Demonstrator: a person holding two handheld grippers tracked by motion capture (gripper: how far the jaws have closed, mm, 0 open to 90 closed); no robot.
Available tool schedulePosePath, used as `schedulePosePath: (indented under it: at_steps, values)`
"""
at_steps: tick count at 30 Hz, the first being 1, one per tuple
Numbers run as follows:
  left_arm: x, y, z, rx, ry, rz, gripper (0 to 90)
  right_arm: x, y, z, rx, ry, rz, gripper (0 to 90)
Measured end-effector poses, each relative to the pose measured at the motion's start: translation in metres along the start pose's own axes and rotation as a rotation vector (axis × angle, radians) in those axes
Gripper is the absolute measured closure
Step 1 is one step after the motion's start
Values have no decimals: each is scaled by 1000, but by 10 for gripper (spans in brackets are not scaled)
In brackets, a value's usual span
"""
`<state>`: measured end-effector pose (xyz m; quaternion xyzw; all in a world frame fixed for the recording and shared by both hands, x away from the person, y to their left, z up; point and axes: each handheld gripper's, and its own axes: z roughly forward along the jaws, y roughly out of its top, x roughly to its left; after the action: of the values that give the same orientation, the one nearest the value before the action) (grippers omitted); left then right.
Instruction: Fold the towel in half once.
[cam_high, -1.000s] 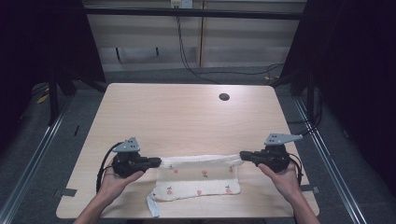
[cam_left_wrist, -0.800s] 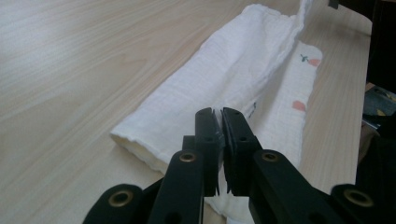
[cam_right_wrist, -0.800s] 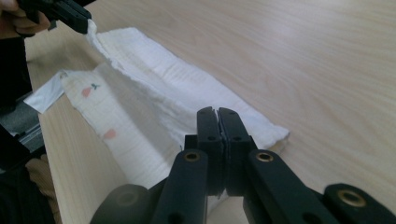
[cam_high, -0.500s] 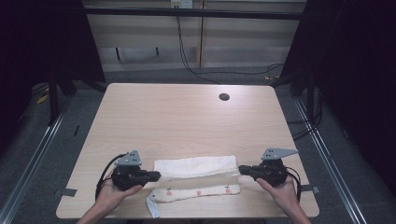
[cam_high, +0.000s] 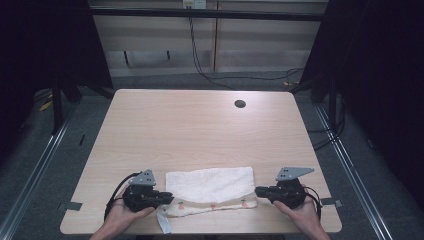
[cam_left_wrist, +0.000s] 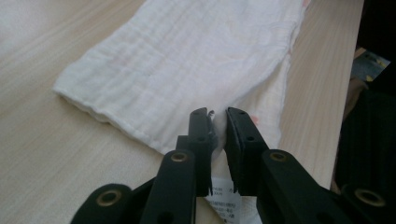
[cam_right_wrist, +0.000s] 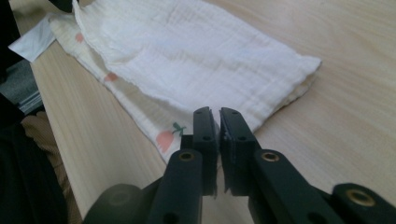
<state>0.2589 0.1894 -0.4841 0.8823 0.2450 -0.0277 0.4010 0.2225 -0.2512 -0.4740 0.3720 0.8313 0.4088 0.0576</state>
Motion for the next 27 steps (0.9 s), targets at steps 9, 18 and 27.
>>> schedulePosePath:
  at_steps: [9, 18, 27]
  values:
    - [-3, -1, -10, -15, -26, -23, 714, 6, -1, 3, 28, -12, -5, 717]
    - [18, 16, -1, -21, 16, -52, 648, 6, 13, -3, -45, -25, 22, 586]
    - [31, 24, 25, 54, 81, -27, 660, -33, 44, 46, 14, -147, 38, 608]
